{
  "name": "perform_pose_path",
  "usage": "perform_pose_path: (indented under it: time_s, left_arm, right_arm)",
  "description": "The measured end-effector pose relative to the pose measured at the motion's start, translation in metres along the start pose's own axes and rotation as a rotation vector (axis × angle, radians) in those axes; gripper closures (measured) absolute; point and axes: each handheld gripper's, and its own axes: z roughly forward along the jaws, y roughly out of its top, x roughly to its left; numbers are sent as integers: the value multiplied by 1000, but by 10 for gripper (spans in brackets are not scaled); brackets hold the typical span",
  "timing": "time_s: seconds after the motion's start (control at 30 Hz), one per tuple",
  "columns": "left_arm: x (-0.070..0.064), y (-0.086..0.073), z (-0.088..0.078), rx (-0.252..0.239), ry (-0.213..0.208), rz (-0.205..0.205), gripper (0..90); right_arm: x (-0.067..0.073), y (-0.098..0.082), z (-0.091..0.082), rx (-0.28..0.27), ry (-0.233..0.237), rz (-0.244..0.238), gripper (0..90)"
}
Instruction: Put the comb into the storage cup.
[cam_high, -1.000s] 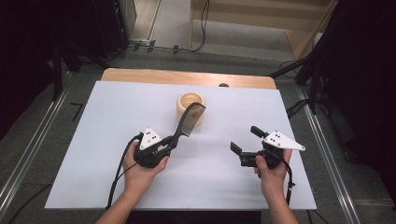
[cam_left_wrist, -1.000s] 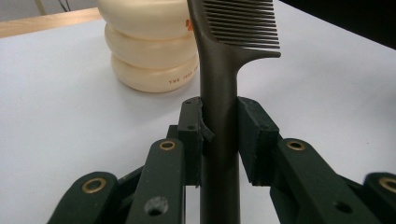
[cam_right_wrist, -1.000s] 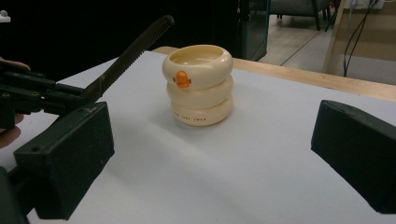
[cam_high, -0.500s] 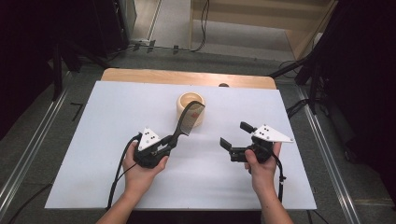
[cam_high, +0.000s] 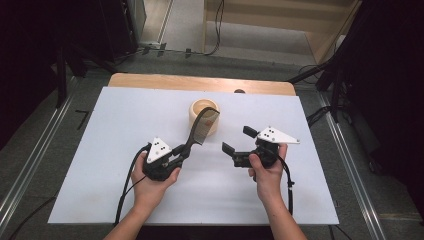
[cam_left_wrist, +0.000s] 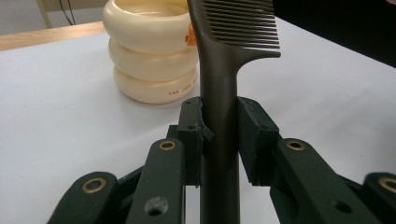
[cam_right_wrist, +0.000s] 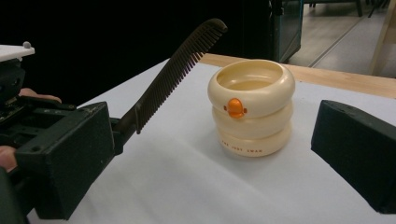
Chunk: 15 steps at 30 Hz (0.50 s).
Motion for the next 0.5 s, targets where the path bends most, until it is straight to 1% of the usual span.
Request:
perform_pose_path:
  time_s: [0.03,0.07,0.13,0.27,0.43,0.5]
  left_arm:
    - [0,0,0,-4,0,1,723]
    - [-1,0,0,-5,-2,2,723]
    - [-1,0,0,-2,-2,3,723]
    - [-3,0,-1,-10,-4,9,723]
    - [-6,0,-2,-16,-7,15,723]
    - [-7,0,-2,-23,-10,14,723]
  right_arm:
    - [1,1,2,-2,11,6,0]
    - [1,1,4,-4,36,30,0]
    - [2,3,7,-11,64,55,0]
    - [5,6,13,-15,82,68,0]
    - [7,10,21,-13,75,74,0]
    - [7,10,24,-11,80,87,0]
